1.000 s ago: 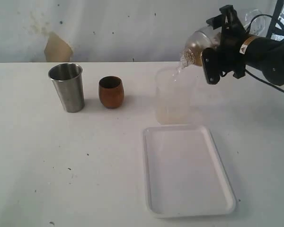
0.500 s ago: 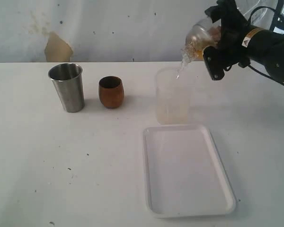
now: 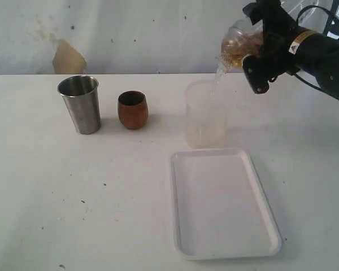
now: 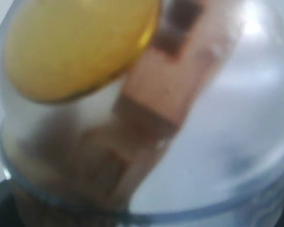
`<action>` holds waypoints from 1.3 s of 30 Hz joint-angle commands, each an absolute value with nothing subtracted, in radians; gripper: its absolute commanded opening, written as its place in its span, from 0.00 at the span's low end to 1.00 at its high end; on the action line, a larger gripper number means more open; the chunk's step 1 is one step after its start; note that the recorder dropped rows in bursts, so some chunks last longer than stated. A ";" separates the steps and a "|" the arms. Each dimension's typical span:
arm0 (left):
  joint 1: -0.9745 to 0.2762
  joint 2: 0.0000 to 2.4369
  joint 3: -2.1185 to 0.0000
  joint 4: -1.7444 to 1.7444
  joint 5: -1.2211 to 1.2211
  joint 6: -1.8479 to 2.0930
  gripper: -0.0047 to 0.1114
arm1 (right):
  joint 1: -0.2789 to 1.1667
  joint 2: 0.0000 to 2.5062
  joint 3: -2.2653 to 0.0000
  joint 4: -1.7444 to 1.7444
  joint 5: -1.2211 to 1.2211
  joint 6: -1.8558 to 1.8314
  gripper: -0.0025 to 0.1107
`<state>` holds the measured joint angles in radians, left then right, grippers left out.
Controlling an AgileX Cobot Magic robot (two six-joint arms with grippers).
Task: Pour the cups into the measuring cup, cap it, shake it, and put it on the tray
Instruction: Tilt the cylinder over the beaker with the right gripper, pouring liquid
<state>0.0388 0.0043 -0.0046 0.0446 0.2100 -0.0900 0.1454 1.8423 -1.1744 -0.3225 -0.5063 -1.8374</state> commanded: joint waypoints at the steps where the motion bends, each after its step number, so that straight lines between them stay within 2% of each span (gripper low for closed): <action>1: 0.038 0.000 0.000 0.046 0.201 -0.090 0.04 | 0.139 1.817 -1.190 -0.314 -0.606 -1.884 0.02; 39: 0.038 0.000 0.000 0.046 0.201 -0.090 0.04 | 0.139 1.817 -1.200 -0.353 -0.653 -2.090 0.02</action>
<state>0.0388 0.0043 -0.0046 0.0446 0.2100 -0.0900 0.1454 1.8335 -1.1870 -0.3494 -0.6032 -2.0796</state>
